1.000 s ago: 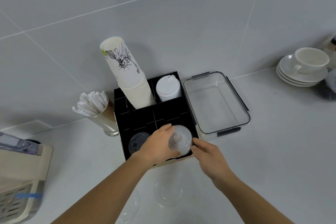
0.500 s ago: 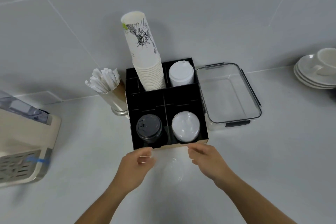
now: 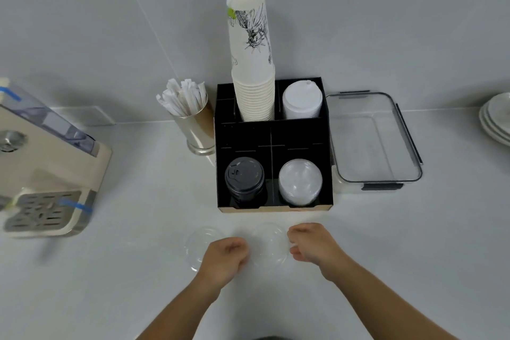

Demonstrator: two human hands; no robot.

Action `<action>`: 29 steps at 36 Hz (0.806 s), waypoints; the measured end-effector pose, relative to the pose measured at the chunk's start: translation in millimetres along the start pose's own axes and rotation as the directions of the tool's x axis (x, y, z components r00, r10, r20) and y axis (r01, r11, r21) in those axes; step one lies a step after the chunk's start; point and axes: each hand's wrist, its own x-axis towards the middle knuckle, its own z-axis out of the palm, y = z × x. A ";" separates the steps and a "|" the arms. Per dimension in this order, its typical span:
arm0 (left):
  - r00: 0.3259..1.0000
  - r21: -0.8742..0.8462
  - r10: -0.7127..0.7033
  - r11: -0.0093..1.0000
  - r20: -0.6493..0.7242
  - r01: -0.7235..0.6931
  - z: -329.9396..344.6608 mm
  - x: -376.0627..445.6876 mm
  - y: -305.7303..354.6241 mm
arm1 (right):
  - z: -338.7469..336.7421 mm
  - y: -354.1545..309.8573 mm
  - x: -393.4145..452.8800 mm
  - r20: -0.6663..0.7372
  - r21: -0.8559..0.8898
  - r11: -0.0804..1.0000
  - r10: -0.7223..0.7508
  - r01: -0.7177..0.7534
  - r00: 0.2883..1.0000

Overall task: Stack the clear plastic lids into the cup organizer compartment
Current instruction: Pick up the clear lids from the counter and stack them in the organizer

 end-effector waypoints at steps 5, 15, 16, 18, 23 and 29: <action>1.000 -0.002 -0.014 1.000 0.009 0.014 2.2 0.1 1.2 | 5.0 -1.3 1.1 -0.013 0.009 1.000 0.011 -0.011 1.000; 1.000 -0.057 -0.017 0.998 -0.014 0.016 7.6 -4.4 1.5 | 3.9 -0.5 -4.8 -0.027 -0.052 0.998 -0.034 0.032 0.999; 1.000 -0.069 -0.017 0.998 -0.025 0.016 8.2 -4.5 0.8 | 2.9 0.7 -5.1 -0.014 -0.062 0.997 -0.048 0.048 0.999; 0.998 -0.107 -0.024 0.994 -0.051 0.018 9.3 -4.9 0.3 | 0.1 3.5 -4.2 -0.001 -0.081 0.994 -0.078 0.078 0.997; 0.996 -0.192 -0.010 0.981 -0.092 -0.008 11.2 -9.0 4.2 | -7.5 8.0 -5.9 -0.037 -0.144 0.978 -0.155 0.148 0.987; 0.994 -0.271 0.030 0.961 -0.105 -0.057 11.9 -15.7 15.0 | -18.3 1.1 -19.2 -0.054 -0.132 0.965 -0.236 0.228 0.970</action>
